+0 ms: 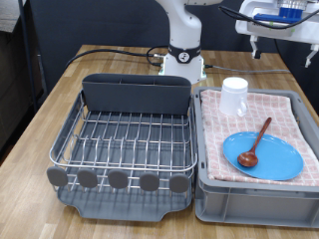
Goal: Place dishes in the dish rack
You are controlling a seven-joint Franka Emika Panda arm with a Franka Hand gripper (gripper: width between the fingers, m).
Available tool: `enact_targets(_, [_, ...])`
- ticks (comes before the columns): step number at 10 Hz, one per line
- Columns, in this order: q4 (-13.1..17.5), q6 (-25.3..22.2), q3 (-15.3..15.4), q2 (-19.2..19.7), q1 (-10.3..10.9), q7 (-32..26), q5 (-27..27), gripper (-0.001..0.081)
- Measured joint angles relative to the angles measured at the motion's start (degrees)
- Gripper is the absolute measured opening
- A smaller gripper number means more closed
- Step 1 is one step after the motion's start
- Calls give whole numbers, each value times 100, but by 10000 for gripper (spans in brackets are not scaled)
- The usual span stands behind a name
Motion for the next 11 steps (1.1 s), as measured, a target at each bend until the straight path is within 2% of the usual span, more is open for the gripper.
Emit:
enact_targets(4, [-86, 556, 108, 632, 0, 1153, -1089, 802])
enact_targets(6, [-153, 898, 69, 950, -1, 1760, -1670, 802])
enact_targets(9, [-294, 1667, -207, 1441, -1, 2617, -2763, 802])
enact_targets(11, [-299, 1986, -419, 1739, 5, 3201, -3540, 802])
